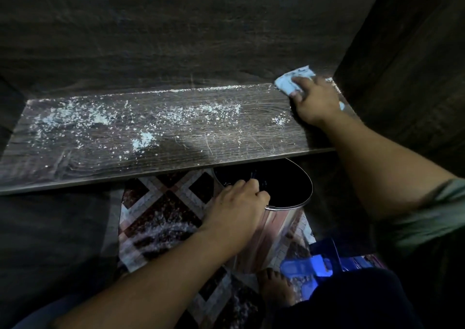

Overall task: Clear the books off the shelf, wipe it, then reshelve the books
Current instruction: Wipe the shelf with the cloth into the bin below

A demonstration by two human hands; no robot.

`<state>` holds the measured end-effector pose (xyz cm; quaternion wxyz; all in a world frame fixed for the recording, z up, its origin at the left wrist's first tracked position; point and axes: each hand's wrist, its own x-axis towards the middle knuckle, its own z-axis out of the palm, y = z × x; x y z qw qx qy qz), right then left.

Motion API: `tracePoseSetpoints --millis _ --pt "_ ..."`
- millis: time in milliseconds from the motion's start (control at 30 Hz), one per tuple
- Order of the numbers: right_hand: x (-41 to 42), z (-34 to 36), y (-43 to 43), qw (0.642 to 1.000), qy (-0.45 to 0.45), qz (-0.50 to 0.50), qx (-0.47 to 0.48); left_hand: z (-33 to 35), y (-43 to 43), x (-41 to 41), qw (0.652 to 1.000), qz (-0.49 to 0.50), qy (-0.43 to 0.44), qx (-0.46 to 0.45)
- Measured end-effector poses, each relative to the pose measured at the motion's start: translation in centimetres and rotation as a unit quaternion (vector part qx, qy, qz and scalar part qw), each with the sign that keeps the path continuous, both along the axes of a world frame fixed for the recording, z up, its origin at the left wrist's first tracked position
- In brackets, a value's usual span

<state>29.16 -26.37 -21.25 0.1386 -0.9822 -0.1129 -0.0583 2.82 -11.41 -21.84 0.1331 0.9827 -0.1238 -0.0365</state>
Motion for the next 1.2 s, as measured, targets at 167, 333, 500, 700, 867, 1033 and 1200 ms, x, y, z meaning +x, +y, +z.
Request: tracePoseSetpoints --millis 167,333,500,700,867,1033,1200 --pt "-4.2 0.5 0.1 0.979 0.035 0.19 0.063 0.1 0.1 -0.1 1.0 0.003 0.006 -0.006" --pt "-4.1 2.0 -1.7 0.988 0.005 0.104 0.117 0.1 0.1 -0.2 1.0 0.004 -0.008 -0.005" --pt "-0.8 2.7 -2.8 0.988 0.011 -0.103 -0.116 0.1 0.0 -0.2 1.0 0.003 -0.002 0.006" --pt "-0.2 1.6 -1.8 0.99 0.088 -0.103 -0.041 0.1 0.2 0.0 1.0 0.004 -0.008 0.009" --pt "-3.1 1.2 -1.7 0.999 0.023 0.015 0.033 0.0 0.4 -0.2 1.0 -0.004 -0.007 0.007" --pt "-5.5 1.7 -0.6 0.978 0.024 0.048 0.203 0.2 0.3 -0.3 1.0 -0.005 -0.016 -0.001" --pt "-2.1 1.9 -2.2 0.995 -0.024 -0.027 0.092 0.1 0.4 -0.5 1.0 0.0 -0.015 0.0"
